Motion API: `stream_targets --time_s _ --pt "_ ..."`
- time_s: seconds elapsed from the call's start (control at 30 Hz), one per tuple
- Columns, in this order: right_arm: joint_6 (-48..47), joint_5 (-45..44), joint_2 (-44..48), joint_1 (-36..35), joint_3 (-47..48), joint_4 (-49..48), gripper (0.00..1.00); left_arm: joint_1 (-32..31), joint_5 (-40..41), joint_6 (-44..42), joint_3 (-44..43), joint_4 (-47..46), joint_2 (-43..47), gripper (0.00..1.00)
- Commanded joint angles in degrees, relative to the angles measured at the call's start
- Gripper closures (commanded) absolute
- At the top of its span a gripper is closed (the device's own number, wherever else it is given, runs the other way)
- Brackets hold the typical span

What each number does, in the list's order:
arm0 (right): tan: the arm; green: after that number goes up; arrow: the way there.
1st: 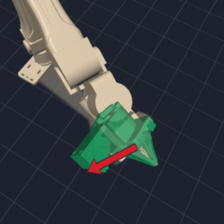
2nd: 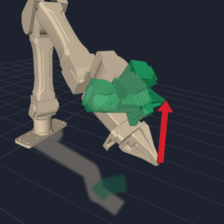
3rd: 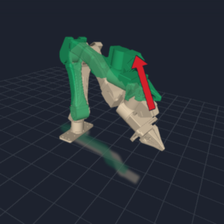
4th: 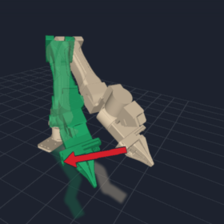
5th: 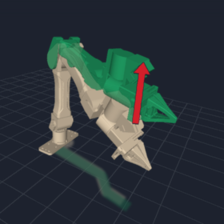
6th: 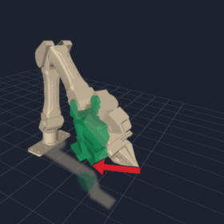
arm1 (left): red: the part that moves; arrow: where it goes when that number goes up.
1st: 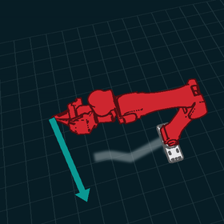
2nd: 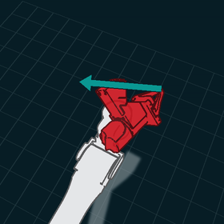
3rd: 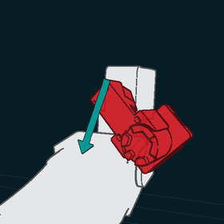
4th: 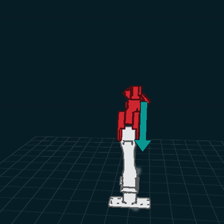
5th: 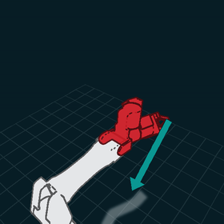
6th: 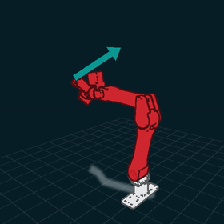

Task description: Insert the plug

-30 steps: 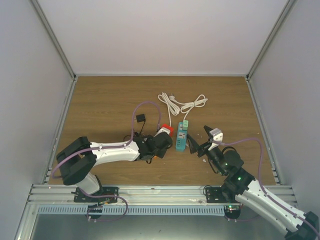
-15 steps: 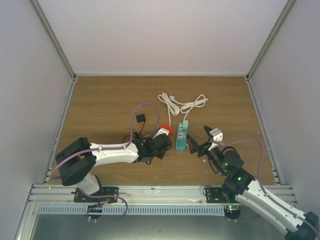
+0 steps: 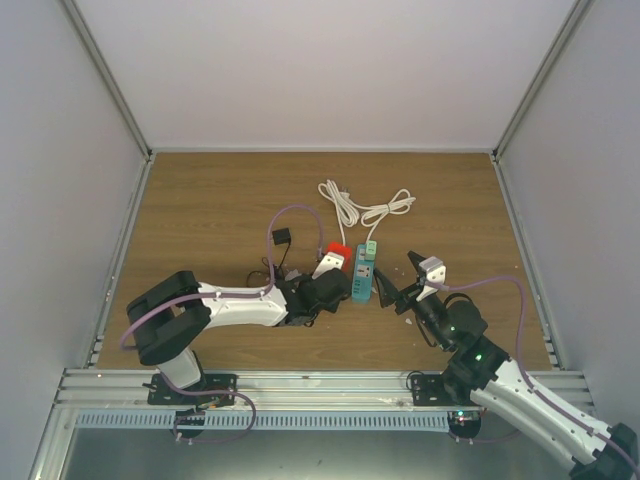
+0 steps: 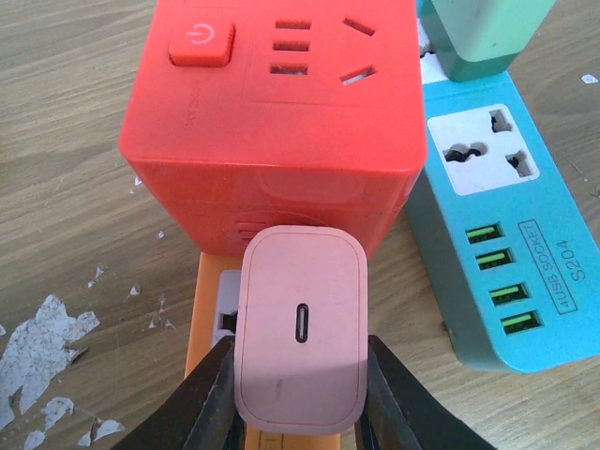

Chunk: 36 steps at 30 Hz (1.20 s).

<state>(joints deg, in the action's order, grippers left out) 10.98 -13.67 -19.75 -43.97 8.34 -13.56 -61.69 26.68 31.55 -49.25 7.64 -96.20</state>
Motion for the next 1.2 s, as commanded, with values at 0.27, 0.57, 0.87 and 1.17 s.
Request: stream_targets --time_s 0.27,0.57,0.87,1.17 --pt "0.3 -0.9 0.2 0.4 -0.5 0.0 0.00 -0.6 -10.1 0.3 3.2 18.2 7.1 0.01" --pt "0.2 -0.6 0.0 0.4 -0.3 -0.1 0.01 6.6 -10.1 -3.1 3.0 20.4 26.4 0.01" --pt "0.2 0.3 4.5 0.4 -0.4 1.7 0.00 20.9 -8.2 -3.2 2.4 18.9 25.0 0.16" --pt "0.3 2.0 3.9 0.4 -0.5 1.1 0.00 26.1 -8.2 -8.1 -2.5 14.8 16.4 0.14"
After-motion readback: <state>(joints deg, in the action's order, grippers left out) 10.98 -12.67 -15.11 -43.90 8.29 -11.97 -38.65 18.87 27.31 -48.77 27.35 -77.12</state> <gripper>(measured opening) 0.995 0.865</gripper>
